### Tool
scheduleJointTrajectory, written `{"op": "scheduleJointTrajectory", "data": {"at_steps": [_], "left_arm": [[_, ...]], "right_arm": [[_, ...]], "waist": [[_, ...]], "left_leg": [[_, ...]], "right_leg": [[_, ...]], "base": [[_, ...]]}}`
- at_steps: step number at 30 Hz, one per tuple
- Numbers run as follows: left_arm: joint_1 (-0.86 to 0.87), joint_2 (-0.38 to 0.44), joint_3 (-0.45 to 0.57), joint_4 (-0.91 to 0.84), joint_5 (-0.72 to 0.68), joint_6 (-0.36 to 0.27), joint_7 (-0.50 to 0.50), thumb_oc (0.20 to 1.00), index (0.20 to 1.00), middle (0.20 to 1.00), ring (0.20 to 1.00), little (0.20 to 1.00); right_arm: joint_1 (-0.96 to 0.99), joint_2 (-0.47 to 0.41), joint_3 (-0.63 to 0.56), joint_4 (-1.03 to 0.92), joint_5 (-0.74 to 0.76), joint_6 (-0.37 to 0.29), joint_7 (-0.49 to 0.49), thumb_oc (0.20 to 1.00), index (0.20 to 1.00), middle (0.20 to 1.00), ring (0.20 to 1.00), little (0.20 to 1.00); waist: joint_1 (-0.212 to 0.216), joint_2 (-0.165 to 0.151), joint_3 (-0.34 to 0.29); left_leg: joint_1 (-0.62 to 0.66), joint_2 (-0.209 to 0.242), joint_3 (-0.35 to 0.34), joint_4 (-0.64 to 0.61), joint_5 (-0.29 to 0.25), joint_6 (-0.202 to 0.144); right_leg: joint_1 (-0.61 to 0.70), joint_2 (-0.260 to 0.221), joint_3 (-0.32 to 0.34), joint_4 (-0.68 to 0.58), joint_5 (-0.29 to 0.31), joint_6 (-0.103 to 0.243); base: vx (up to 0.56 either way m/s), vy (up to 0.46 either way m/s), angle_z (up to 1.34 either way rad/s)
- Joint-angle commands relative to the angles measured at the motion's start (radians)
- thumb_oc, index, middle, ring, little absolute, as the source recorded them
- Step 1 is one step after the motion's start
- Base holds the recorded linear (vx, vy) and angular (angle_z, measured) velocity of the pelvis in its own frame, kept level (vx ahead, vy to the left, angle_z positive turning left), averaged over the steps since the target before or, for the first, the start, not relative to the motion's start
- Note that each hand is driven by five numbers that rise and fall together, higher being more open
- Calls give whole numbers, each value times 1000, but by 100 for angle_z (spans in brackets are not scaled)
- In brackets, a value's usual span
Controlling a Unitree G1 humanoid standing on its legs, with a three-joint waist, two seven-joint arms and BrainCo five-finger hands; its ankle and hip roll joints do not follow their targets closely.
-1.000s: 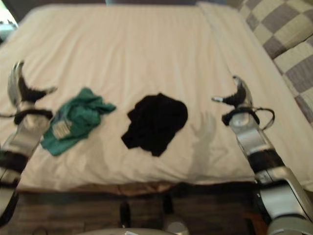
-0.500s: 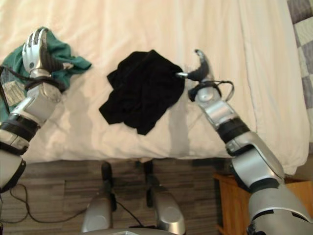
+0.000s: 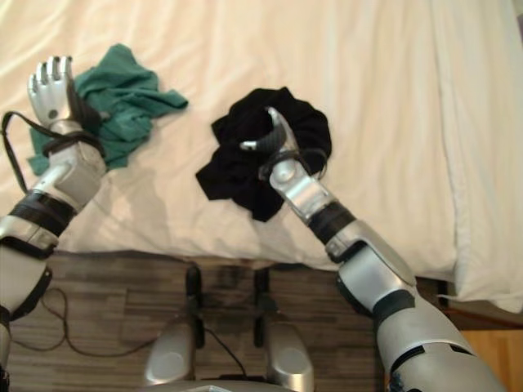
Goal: Tidy up the quilt and then pick up the clothes from the bed and put them into the laundry hamper.
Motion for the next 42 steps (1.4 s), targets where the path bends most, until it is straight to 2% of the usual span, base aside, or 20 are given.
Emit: {"op": "scheduleJointTrajectory", "data": {"at_steps": [1, 4, 6, 7, 8, 9, 12, 13, 14, 15, 21, 24, 25, 27, 28, 30, 34, 36, 38, 42], "left_arm": [[-58, -17, -22, 104, 16, -73, 19, 1000, 1000, 1000, 1000, 1000], [-80, -55, -71, 164, -51, -154, 11, 1000, 1000, 1000, 1000, 1000], [-116, -98, -95, 249, -186, -206, 57, 1000, 1000, 1000, 1000, 1000], [-125, -106, -98, 267, -182, -224, 72, 1000, 1000, 1000, 1000, 1000], [-153, -117, -106, 307, -200, -263, 99, 1000, 1000, 1000, 1000, 1000], [-188, -124, -119, 336, -217, -273, 126, 1000, 1000, 1000, 1000, 1000], [-235, -122, -138, 350, -221, -272, 159, 1000, 1000, 1000, 1000, 1000], [-236, -126, -141, 341, -222, -244, 167, 592, 592, 592, 592, 592], [-236, -127, -142, 339, -224, -235, 167, 501, 501, 501, 501, 501], [-226, -133, -139, 335, -233, -225, 163, 200, 200, 200, 200, 200], [-185, -180, -120, 322, -282, -257, 202, 200, 200, 200, 200, 200], [-107, -199, -52, 244, -415, -372, 265, 200, 200, 200, 200, 200], [-97, -200, -38, 233, -424, -386, 270, 200, 200, 200, 200, 200], [13, -198, 63, 115, -478, -505, 266, 200, 200, 200, 200, 200], [103, -203, 130, 16, -491, -549, 241, 200, 200, 200, 200, 200], [240, -229, 213, -127, -539, -598, 185, 200, 200, 200, 200, 200], [671, -329, 348, -542, -570, -608, 9, 200, 200, 200, 200, 200], [861, -361, 393, -682, -661, -587, -112, 200, 200, 200, 200, 200], [1037, -378, 406, -753, -734, -599, -216, 200, 200, 200, 200, 200], [1249, -405, 313, -752, -805, -710, -320, 200, 200, 200, 200, 200]], "right_arm": [[-76, 26, 28, 73, -77, -24, -12, 1000, 1000, 1000, 1000, 1000], [-85, 51, 60, 134, -94, -45, -34, 1000, 1000, 1000, 1000, 1000], [-117, 65, 90, 193, -93, -90, -64, 1000, 1000, 1000, 1000, 1000], [-126, 68, 94, 202, -95, -94, -66, 1000, 1000, 1000, 1000, 1000], [-152, 74, 105, 223, -97, -99, -67, 944, 944, 944, 944, 944], [-181, 77, 119, 233, -100, -104, -64, 200, 200, 200, 200, 200], [-210, 79, 150, 232, -72, -104, -73, 200, 200, 200, 200, 200], [-209, 76, 157, 219, -59, -105, -84, 200, 200, 200, 200, 200], [-209, 76, 160, 215, -53, -104, -88, 200, 200, 200, 200, 200], [-208, 79, 165, 206, -45, -95, -95, 200, 200, 200, 200, 200], [-182, 99, 171, 189, -35, -78, -136, 200, 200, 200, 200, 200], [-115, 72, 115, 135, -29, -133, -171, 200, 200, 200, 200, 200], [-108, 67, 108, 126, -22, -149, -174, 200, 200, 200, 200, 200], [-16, 23, 37, 26, 5, -231, -166, 200, 200, 200, 200, 200], [65, -5, -19, -73, 18, -279, -156, 200, 200, 200, 200, 200], [191, -28, -93, -208, 24, -322, -121, 200, 200, 200, 200, 200], [703, -82, -280, -559, 69, -475, 30, 200, 200, 200, 200, 200], [918, -66, -380, -674, 128, -483, 149, 200, 200, 200, 200, 200], [1118, -48, -453, -759, 178, -478, 240, 200, 200, 200, 200, 200], [1372, -20, -506, -758, 248, -440, 354, 200, 200, 200, 200, 200]], "waist": [[1, -30, -8], [-7, -25, 13], [-21, -16, 39], [-24, -13, 43], [-31, -9, 56], [-38, -7, 71], [-45, -14, 90], [-48, -16, 90], [-49, -15, 90], [-53, -13, 90], [-69, 10, 90], [-76, 27, 90], [-76, 26, 90], [-75, 26, 90], [-74, 22, 74], [-77, 24, 52], [-84, 33, -39], [-92, 35, -104], [-107, 33, -163], [-139, 27, -222]], "left_leg": [[20, -10, 38, 46, -136, 12], [2, -2, 46, 49, -131, 12], [-30, 2, 55, 52, -121, 10], [-37, 3, 57, 53, -118, 9], [-56, 2, 59, 57, -112, 6], [-82, 3, 60, 62, -102, 3], [-138, 2, 57, 78, -94, -3], [-161, -2, 53, 81, -91, -4], [-165, -3, 52, 81, -91, -4], [-172, -7, 48, 82, -91, -6], [-174, -24, 51, 78, -91, -6], [-137, -36, 58, 71, -102, -2], [-135, -36, 60, 70, -101, -2], [-72, -42, 60, 55, -119, 1], [-51, -42, 62, 45, -124, 2], [-21, -44, 59, 35, -133, 5], [69, -50, 61, 5, -148, 22], [112, -52, 63, -2, -150, 28], [152, -56, 74, -4, -154, 35], [215, -70, 91, -4, -179, 58]], "right_leg": [[18, -40, 40, -6, -67, 53], [-2, -40, 47, -5, -60, 55], [-38, -40, 59, -6, -52, 59], [-45, -40, 62, -6, -51, 60], [-63, -41, 68, -6, -47, 61], [-90, -44, 73, -6, -39, 61], [-143, -51, 70, -7, -27, 63], [-169, -53, 67, -7, -22, 64], [-175, -54, 67, -6, -21, 64], [-186, -54, 67, -4, -20, 63], [-210, -61, 72, 15, -28, 54], [-185, -65, 70, 27, -48, 46], [-185, -64, 71, 29, -48, 45], [-123, -61, 68, 23, -68, 42], [-105, -58, 69, 20, -74, 40], [-79, -55, 71, 18, -85, 37], [-9, -57, 62, 23, -98, 48], [42, -61, 47, 15, -92, 53], [86, -62, 34, 11, -87, 62], [150, -58, 24, 12, -104, 67]], "base": [[-27, 32, 2], [-76, 5, 1], [-168, 34, -2], [-181, 53, -2], [-221, 54, -2], [-254, 50, -1], [-183, -6, -6], [-100, 0, -13], [-79, 22, -10], [-32, 55, -10], [-19, 86, -10], [10, 87, 1], [22, 7, 6], [45, -24, 7], [87, -38, 6], [126, -21, 9], [185, 10, 4], [252, 23, 6], [225, 44, -5], [94, 70, 2]]}}
